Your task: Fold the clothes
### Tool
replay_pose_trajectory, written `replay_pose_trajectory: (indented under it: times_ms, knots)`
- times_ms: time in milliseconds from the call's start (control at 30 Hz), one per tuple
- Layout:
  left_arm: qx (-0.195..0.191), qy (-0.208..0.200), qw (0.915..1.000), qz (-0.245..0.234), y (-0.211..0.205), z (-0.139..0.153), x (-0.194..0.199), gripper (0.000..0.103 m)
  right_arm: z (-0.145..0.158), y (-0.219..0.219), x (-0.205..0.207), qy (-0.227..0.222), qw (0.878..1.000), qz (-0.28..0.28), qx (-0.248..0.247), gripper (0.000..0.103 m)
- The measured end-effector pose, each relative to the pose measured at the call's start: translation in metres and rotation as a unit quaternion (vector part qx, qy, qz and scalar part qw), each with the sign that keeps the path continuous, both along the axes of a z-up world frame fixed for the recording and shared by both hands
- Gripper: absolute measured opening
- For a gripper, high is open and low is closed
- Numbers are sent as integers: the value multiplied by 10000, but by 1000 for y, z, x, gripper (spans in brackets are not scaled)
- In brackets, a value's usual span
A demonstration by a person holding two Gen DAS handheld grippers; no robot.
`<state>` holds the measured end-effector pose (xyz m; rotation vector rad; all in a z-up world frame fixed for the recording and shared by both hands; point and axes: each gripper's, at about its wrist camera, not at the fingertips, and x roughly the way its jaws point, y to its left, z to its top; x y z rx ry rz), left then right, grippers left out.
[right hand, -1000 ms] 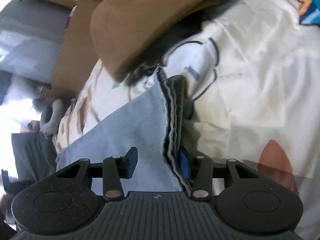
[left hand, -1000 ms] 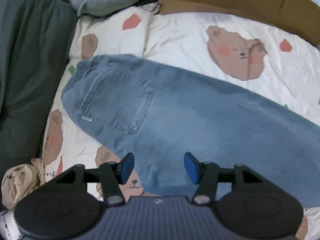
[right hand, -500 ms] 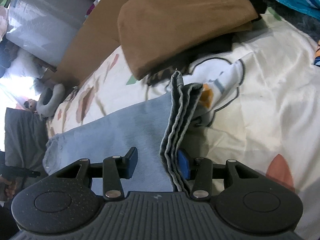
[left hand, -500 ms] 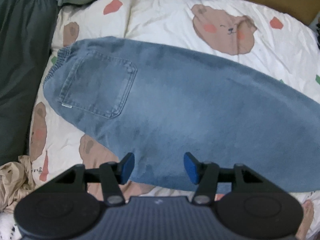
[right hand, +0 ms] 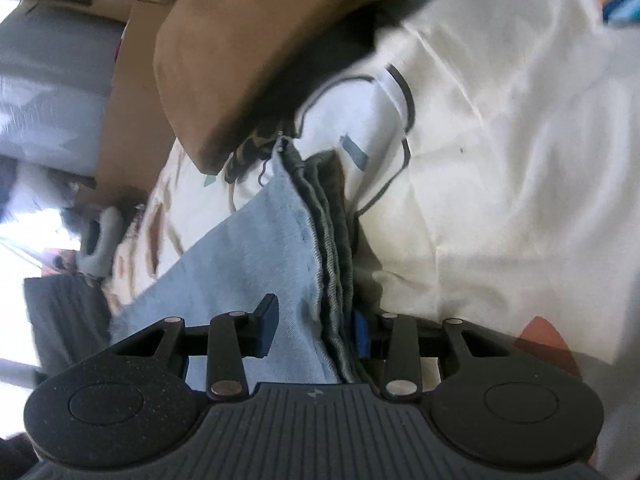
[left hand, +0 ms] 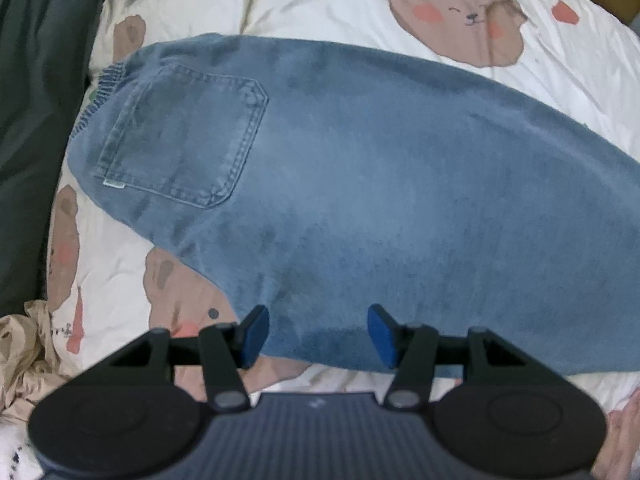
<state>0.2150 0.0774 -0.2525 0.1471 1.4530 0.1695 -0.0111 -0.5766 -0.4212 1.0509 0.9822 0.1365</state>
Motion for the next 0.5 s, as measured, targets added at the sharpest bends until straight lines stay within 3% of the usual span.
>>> replay_pose_trajectory:
  times_ms: [133,367,500]
  knots:
    - [24,-8,10000,12,0,-1,1,58,-10,-9,7,101,9991,175,371,43]
    - [47,46,10000,12,0,-4,1,58,-9,0,13,165,9949,854,510,42]
    - [72,61,10000,-9,0,-5,1,58,-16,7,16,181,9964,702,429,32]
